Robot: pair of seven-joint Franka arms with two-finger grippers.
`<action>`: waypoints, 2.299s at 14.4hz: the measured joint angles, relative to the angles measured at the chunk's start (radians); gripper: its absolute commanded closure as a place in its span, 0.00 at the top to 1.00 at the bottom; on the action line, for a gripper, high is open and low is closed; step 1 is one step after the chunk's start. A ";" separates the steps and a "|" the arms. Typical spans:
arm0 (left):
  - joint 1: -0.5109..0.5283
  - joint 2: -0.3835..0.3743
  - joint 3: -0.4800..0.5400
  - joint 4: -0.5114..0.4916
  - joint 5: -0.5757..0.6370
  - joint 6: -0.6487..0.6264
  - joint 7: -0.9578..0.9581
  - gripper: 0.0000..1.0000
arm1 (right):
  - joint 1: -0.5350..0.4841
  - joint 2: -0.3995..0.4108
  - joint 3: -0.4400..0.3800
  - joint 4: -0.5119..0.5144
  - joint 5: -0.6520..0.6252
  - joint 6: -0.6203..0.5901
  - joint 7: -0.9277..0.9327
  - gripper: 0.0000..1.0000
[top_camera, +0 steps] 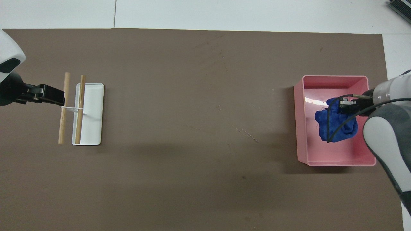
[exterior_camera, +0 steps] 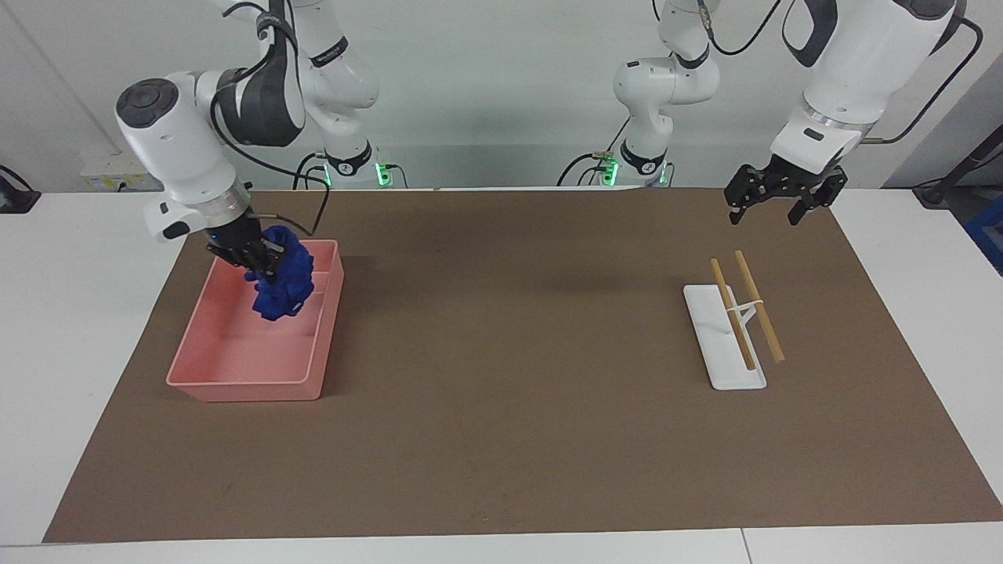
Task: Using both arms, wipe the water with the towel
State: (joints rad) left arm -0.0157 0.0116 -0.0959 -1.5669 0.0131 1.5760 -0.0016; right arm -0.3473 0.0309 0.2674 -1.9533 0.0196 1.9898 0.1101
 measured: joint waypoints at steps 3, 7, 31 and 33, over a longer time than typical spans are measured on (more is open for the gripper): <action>0.000 0.000 0.000 0.000 0.000 0.000 -0.001 1.00 | -0.018 0.084 0.000 -0.023 0.000 0.078 -0.015 0.00; 0.000 0.000 0.000 -0.001 -0.003 0.000 -0.001 1.00 | -0.016 0.083 0.007 -0.095 0.000 0.082 -0.011 0.79; -0.001 -0.001 -0.001 -0.009 -0.003 -0.001 -0.001 1.00 | 0.138 -0.003 0.015 0.482 -0.077 -0.481 0.111 1.00; -0.001 -0.001 -0.001 -0.009 -0.003 -0.001 -0.001 1.00 | 0.146 -0.009 0.012 0.495 -0.076 -0.522 0.111 1.00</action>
State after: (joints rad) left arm -0.0167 0.0110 -0.0966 -1.5759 0.0101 1.5753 -0.0031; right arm -0.2014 0.0215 0.2797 -1.4585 -0.0569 1.4674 0.2215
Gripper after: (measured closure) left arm 0.000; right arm 0.000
